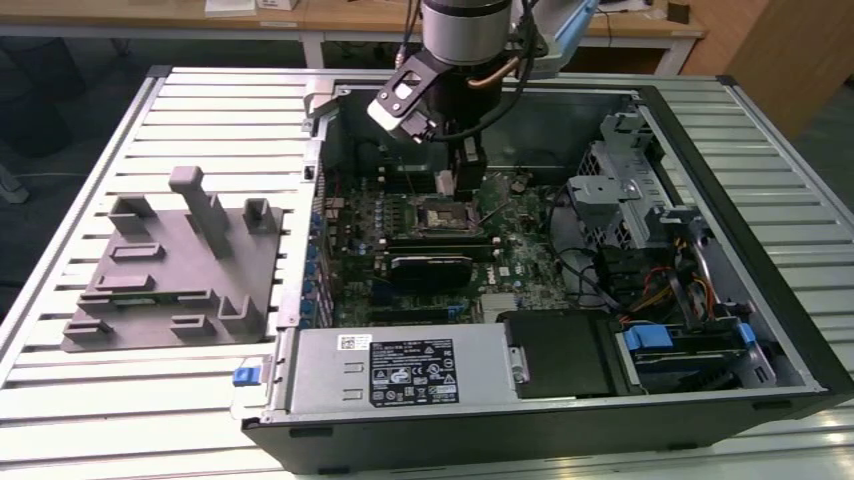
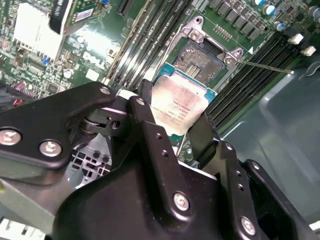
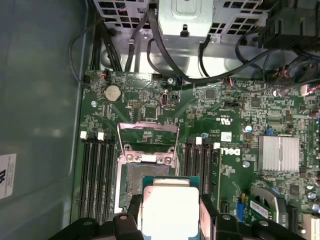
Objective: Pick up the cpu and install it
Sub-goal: 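Place the cpu into insertion slot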
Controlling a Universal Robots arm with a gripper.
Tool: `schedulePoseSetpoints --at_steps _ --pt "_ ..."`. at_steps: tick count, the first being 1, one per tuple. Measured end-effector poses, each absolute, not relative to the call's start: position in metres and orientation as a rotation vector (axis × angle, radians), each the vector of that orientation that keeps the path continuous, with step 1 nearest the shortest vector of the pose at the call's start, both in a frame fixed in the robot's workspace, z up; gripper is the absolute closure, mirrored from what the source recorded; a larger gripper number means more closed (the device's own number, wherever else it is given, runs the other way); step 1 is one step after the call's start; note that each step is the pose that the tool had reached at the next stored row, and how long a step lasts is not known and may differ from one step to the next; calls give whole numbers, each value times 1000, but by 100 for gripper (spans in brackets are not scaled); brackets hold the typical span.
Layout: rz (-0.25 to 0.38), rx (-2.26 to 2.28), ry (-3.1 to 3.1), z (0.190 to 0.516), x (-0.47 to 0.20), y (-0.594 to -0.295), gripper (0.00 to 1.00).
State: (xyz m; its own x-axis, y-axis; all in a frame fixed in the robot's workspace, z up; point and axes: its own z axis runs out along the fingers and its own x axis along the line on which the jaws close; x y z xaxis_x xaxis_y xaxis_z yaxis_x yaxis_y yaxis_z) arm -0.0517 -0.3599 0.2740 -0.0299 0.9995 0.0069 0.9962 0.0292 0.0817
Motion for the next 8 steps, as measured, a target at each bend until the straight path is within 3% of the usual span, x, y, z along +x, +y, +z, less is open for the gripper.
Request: schedulePoseSetpoints --at_steps 8 --pt "97 2161 2206 268 -53 -358 46"
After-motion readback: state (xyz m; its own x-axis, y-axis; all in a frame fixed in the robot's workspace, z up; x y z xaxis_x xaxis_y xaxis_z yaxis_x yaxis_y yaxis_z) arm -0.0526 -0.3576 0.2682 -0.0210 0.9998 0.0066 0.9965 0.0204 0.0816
